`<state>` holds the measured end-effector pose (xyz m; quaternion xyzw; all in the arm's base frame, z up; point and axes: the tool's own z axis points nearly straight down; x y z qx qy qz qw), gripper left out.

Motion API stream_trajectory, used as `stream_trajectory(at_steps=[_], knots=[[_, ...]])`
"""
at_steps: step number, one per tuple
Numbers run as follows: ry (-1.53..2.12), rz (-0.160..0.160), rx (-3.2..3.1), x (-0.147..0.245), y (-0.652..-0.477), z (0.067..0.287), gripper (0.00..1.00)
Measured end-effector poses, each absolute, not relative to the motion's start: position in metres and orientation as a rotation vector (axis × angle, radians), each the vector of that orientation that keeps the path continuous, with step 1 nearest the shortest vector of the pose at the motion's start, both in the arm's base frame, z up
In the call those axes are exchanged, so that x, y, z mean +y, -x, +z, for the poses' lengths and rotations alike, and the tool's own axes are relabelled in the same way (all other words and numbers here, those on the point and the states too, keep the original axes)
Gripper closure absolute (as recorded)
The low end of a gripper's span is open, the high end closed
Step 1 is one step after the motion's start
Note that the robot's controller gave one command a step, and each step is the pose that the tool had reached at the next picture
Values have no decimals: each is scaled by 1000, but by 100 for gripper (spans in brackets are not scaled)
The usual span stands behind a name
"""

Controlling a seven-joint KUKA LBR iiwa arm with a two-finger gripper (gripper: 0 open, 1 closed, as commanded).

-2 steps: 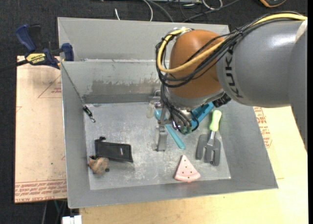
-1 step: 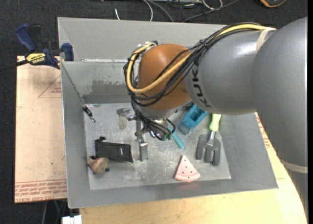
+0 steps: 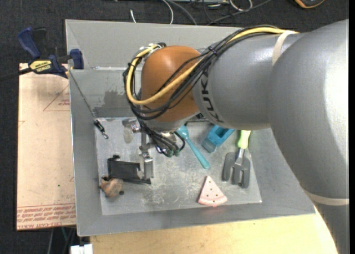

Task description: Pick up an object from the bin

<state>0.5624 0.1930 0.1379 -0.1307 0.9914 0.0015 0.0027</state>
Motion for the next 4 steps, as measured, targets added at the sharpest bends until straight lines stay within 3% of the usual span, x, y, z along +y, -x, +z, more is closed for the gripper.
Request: stream_trajectory(at_steps=[1, 2, 3, 4], knots=[[120, 4, 3139, 207, -558, 124, 0], [539, 4, 3089, 206, -546, 98, 0], [313, 8, 3119, 148, -577, 85, 0], [473, 3, 3101, 141, -551, 76, 0]])
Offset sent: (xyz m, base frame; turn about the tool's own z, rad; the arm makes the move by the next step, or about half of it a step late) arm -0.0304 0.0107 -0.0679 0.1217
